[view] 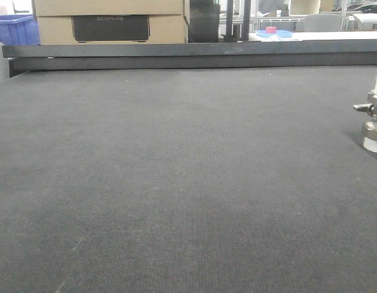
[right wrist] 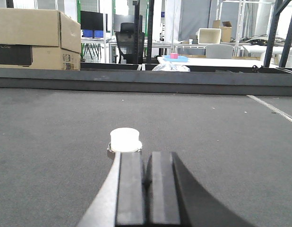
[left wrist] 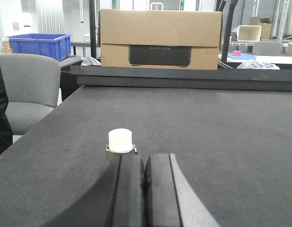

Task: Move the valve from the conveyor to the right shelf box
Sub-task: 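Lower both grippers over the two silver valves on the conveyor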

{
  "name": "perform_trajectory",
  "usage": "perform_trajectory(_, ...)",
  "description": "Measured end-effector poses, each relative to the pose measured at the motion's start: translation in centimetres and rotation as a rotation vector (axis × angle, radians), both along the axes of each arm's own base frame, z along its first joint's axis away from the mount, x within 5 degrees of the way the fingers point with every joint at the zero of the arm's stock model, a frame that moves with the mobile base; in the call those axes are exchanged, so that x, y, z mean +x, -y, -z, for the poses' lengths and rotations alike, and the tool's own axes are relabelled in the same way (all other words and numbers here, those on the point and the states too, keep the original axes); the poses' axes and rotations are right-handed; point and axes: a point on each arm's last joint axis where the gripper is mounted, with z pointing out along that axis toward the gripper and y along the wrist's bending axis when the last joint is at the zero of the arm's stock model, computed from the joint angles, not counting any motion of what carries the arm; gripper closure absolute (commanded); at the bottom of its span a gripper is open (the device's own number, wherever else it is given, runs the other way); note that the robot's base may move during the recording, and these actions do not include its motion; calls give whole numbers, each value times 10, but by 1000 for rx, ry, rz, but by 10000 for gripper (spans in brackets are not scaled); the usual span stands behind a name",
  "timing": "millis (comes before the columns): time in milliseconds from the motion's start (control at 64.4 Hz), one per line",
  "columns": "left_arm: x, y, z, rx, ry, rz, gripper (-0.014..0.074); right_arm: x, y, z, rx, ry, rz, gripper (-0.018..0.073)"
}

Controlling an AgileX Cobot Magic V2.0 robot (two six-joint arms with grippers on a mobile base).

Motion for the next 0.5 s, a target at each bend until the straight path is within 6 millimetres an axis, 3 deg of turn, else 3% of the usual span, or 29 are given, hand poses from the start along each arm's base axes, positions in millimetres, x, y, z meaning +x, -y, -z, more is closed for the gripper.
perform_trajectory(497, 0, 0, -2, 1, 18, 0, 707, 0, 0, 0, 0, 0, 0, 715)
